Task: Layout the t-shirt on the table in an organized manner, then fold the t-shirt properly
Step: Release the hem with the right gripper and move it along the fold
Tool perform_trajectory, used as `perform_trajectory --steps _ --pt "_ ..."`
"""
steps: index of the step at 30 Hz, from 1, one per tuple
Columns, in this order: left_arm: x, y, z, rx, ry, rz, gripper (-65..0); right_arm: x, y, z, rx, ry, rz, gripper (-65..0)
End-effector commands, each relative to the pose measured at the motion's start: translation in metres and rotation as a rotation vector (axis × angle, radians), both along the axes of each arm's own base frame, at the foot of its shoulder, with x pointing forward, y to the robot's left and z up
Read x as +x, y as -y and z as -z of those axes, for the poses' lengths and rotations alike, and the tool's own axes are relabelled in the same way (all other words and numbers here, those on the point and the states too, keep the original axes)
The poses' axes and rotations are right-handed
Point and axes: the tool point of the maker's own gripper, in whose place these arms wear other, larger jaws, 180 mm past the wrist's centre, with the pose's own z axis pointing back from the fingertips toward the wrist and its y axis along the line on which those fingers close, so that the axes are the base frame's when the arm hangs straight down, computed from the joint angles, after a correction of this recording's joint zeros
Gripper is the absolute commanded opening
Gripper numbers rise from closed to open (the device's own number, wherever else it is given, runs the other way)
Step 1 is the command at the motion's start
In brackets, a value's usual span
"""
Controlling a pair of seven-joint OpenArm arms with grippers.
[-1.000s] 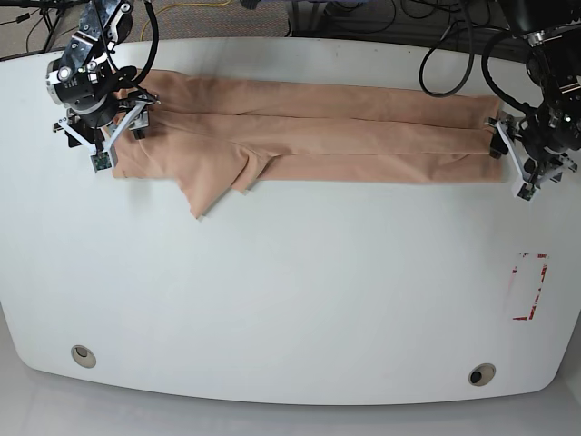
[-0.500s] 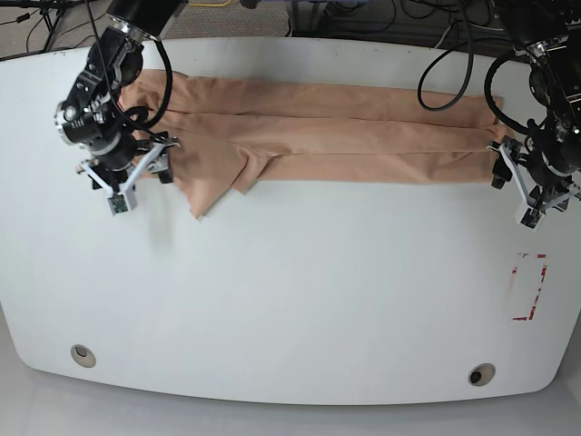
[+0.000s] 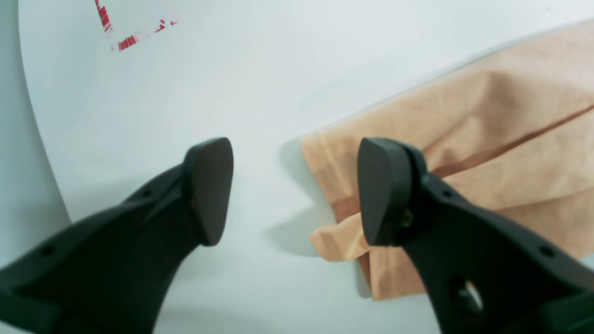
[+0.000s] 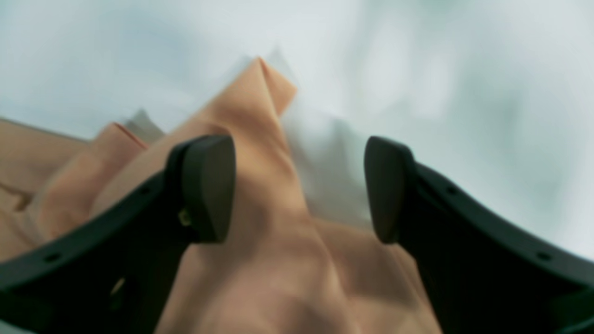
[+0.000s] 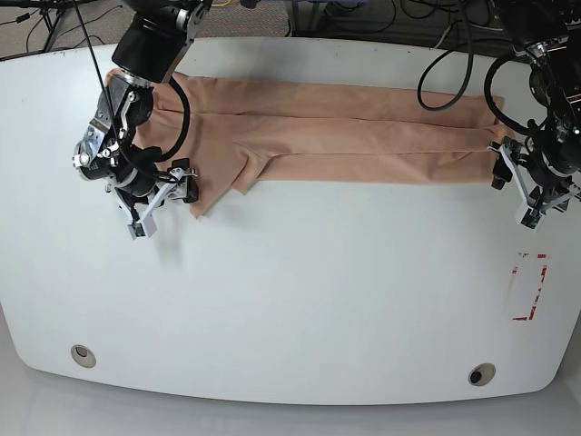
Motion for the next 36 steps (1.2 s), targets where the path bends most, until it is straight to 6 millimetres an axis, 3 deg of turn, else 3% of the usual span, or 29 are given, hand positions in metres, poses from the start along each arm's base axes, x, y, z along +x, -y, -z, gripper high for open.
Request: perform_trajectory --steps 1,10,16,18,23,25,29,36 --pt "0.008 -0.003 -0.013 0.009 0.046 0.008 -25.3 0.018 -0.011 -0.014 0.019 0.058 -0.023 -23.5" --pt "0.008 -0.002 -0.013 0.007 0.046 0.008 -25.3 0.019 -0.048 -0.011 0.040 0.051 -0.111 -24.1" --pt "0.008 -0.002 -0.013 0.007 0.046 0.008 -25.3 0.019 -0.052 -0.011 0.050 0.062 -0.111 -25.4" --pt "0.008 -0.002 -0.013 0.007 0.046 0.008 -25.3 0.018 -0.052 -0.010 0.052 0.060 -0.111 -30.0" --pt "0.008 -0.002 -0.013 0.007 0.046 0.008 -25.3 0.016 -0.052 -0.009 0.051 0.056 -0.112 -58.2" --pt "0.008 -0.002 -0.013 0.007 0.046 0.008 -25.3 0.016 -0.052 -0.009 0.049 0.059 -0.113 -65.0" --pt "0.007 -0.003 -0.009 0.001 0.036 0.003 -25.3 0.014 -0.058 -0.021 0.066 0.102 -0.127 -62.9" --pt "0.004 -0.009 0.004 -0.019 -0.003 -0.017 -25.3 -0.013 -0.081 -0.053 0.192 0.159 -0.186 -62.6"
